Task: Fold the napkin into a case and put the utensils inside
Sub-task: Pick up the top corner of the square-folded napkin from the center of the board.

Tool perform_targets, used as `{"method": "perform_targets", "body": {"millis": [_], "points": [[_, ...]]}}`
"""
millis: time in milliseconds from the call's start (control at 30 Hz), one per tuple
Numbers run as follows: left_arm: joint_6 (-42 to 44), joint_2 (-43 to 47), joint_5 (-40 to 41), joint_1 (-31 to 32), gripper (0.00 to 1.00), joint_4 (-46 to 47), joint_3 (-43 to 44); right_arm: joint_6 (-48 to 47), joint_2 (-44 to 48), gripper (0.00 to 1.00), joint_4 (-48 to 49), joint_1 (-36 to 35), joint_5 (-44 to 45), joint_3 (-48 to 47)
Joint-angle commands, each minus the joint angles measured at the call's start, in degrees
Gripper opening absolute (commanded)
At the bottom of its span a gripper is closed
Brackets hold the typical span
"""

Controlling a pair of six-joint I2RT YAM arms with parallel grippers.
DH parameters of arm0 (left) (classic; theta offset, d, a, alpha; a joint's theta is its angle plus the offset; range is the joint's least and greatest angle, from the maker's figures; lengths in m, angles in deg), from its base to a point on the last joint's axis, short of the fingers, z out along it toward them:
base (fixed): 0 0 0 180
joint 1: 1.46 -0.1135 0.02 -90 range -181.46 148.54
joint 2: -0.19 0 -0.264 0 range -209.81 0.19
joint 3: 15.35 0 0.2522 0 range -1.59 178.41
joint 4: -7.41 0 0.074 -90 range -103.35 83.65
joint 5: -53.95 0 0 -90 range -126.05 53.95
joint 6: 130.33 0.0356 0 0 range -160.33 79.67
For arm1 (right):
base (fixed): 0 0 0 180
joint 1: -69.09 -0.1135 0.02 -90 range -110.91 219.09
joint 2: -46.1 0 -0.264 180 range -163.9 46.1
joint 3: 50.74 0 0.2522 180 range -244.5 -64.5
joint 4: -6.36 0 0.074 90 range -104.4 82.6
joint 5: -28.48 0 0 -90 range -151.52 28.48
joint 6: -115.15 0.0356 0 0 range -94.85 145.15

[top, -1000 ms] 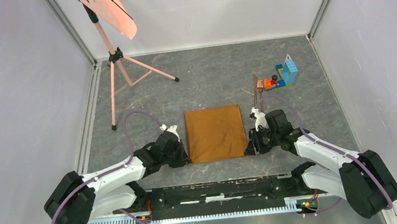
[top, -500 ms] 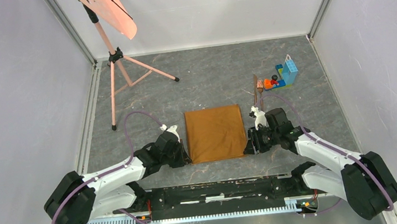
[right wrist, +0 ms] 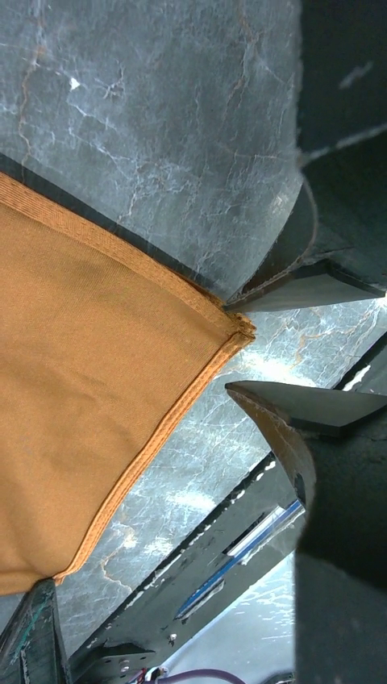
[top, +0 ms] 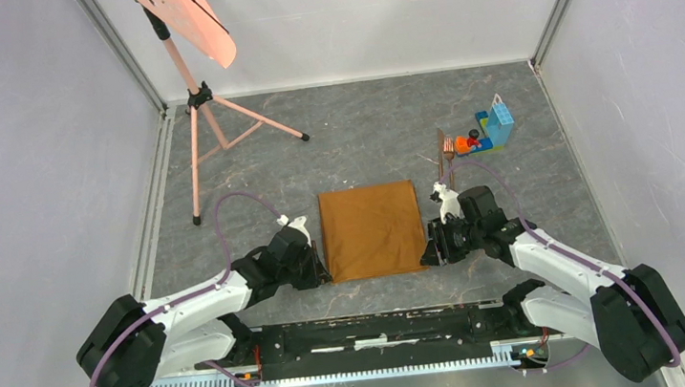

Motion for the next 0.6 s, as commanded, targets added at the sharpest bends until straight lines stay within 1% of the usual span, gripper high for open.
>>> {"method": "perform_targets", "body": {"millis": [0, 300, 567], "points": [[-0.72, -1.19, 1.25, 0.23, 0.02, -2.93, -1.75, -0.92, 0.62, 0.44, 1.1, -0.07, 0.94, -2.9], [-0.58, -1.72, 0.98, 0.23, 0.02, -2.93, -1.24, 0.75, -0.15, 0.44, 3.87, -0.14, -1.44, -1.74], [-0.5, -2.34, 0.72, 0.19, 0.02, -2.55, -1.09, 1.19, -0.02, 0.39, 4.43, -0.14, -2.35, -1.27]]}}
